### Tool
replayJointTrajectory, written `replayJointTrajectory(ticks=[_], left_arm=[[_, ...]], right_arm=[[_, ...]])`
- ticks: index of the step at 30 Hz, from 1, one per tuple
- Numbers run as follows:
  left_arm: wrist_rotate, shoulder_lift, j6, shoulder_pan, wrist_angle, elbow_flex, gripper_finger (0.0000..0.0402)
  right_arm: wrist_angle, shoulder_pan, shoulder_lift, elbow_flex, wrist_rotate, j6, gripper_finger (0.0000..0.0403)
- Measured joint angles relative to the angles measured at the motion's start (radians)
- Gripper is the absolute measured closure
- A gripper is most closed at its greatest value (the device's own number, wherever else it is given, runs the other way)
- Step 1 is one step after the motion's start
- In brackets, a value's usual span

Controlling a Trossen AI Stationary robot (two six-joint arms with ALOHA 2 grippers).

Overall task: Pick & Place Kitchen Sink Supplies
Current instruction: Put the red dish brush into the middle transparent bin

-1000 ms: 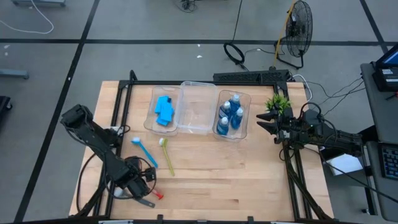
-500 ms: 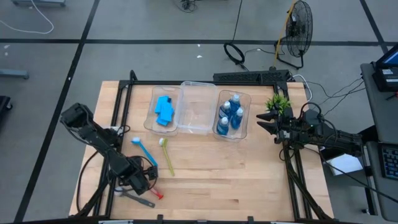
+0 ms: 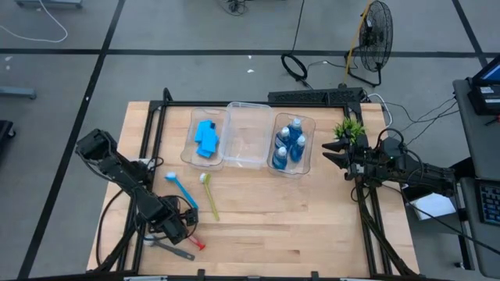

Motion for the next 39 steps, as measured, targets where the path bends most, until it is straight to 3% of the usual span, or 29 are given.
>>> replayJointTrajectory(ticks=[14,27,39], left_arm=[[0.019,0.001,0.001,0.013,-0.047,-0.001,0.0107],[0.028,0.002,-0.011,0.022,-0.045,-0.003,0.0137],[-0.004,0.003,0.043,0.024,-0.048,-0.003,0.0233]], right_arm=[[0.004,0.0,0.0,0.0,0.0,0.003,0.0261],[0.004,0.0,0.0,0.0,0.0,0.0,0.0261],[0.003,0.0,0.0,0.0,0.0,0.0,0.0261]])
